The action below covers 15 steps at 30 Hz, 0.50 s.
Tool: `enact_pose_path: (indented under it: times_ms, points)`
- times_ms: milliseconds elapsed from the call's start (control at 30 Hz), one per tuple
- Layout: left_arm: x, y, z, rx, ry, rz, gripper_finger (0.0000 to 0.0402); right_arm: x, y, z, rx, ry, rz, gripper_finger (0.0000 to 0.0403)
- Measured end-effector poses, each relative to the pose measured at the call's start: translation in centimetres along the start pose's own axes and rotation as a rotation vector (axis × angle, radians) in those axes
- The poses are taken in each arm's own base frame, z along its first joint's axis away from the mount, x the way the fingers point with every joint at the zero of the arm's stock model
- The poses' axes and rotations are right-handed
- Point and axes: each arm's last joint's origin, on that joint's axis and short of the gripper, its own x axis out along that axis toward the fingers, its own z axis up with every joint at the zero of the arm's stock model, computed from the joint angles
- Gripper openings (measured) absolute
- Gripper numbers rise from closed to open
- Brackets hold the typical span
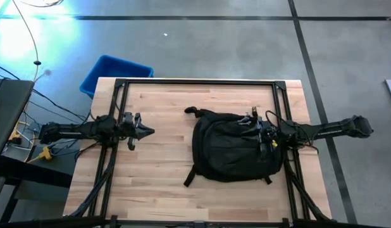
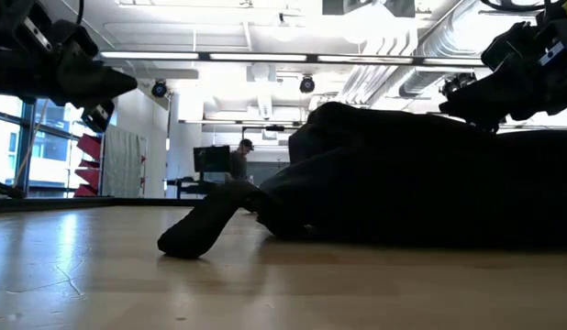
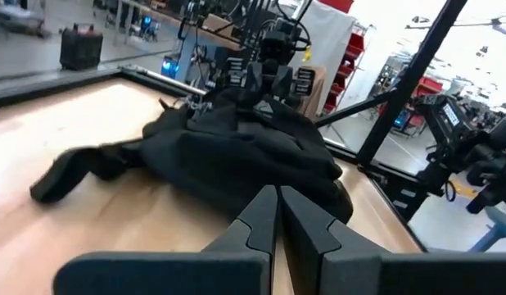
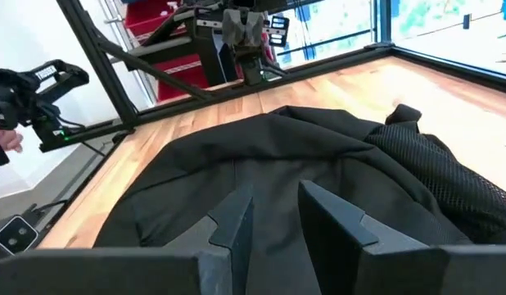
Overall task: Unpack backpack
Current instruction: Return to Home Position
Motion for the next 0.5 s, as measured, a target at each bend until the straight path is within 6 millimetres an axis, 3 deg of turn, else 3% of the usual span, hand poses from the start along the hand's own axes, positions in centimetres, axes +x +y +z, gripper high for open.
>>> enact_pose_path:
  times_ms: [267,500]
  points:
    - [0.0,0.0,0.0,-0.005,0.0,0.001,0.0,-0.1,0.0,-0.1,-0.002,0.011,0.002,0.0087]
    - [0.0,0.0,0.0,0.0,-0.002,0.006,0.0,-1.3,0.4,0.1,-0.003,-0.026,0.044,0.0087]
